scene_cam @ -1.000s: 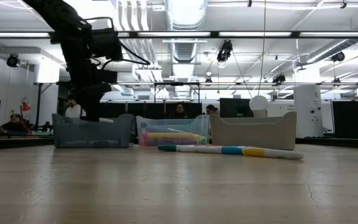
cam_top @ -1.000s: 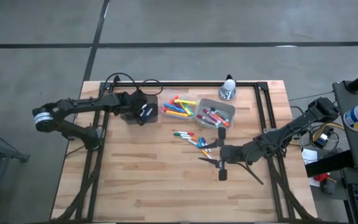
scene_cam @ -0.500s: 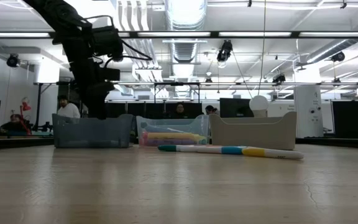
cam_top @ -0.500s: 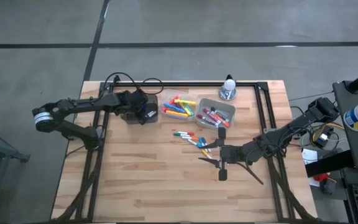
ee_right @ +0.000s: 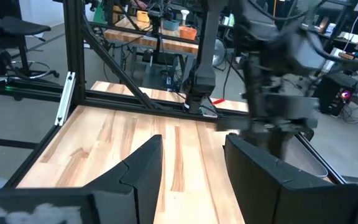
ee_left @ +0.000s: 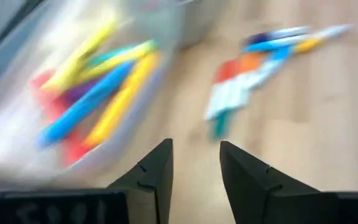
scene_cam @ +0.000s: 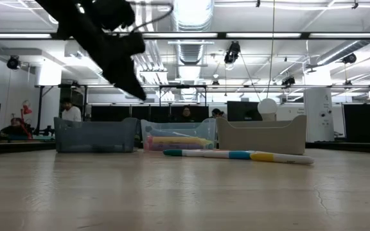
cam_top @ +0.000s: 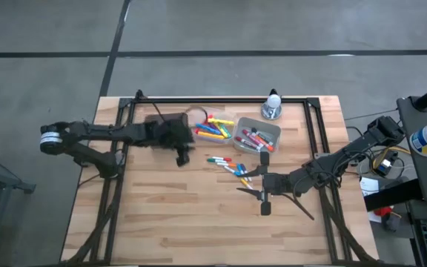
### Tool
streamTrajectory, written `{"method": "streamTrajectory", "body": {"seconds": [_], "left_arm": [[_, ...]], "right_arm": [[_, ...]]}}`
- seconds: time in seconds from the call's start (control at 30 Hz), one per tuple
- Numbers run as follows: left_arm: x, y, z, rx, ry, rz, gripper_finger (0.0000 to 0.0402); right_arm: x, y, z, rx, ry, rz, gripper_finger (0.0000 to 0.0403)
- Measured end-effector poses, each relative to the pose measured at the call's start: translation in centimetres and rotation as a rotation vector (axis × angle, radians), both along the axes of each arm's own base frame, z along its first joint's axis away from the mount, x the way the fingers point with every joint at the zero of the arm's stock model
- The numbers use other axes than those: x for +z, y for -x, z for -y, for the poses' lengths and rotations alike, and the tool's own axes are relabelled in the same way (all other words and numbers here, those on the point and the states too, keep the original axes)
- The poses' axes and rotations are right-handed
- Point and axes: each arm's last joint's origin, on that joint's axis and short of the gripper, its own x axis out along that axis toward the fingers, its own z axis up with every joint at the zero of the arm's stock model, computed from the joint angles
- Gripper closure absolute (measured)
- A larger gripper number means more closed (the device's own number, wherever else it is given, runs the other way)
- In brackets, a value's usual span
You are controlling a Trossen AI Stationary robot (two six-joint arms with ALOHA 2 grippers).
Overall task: Pick & Place Markers
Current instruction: Put the green mini marker into the black bin
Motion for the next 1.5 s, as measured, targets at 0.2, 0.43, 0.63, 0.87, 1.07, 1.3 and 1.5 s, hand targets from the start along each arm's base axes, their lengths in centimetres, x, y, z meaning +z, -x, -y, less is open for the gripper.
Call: {"method": "streamTrajectory", "body": {"seconds": [0.2,0.43,0.63,0.87,1.07,1.3,1.5], "left_arm": [[-0.6,-1.9,3.9,-0.177,-0.04,0.102,0.0278],[-4.6,-3.9,4.5,-0.143,-0.15,-0.026,0.0278],[-6.6,-5.3,3.2,-0.116,-0.179,-0.102,0.0278],[-7.9,-7.3,3.0,-0.162,-0.193,-0.133,0.0278],[-9.3,-8.6,2.8,-0.172,-0.182,-0.171,0.0278],[-9.9,-8.9,2.7,-0.171,-0.166,-0.188,0.0293],[-10.0,-8.6,2.8,-0.17,-0.118,-0.21,0.0374]], "right_arm": [[0.0,0.0,0.0,0.0,0.0,0.0,0.0236],[0.0,0.0,0.0,0.0,-0.002,0.0,0.0236],[0.0,0.0,0.0,0.0,-0.002,0.0,0.0236],[0.0,0.0,0.0,0.0,0.001,-0.001,0.0236],[0.0,0.0,0.0,0.0,-0.001,-0.001,0.0236],[0.0,0.0,0.0,0.0,-0.001,-0.001,0.0236],[0.0,0.0,0.0,0.0,-0.001,-0.001,0.0236]]}}
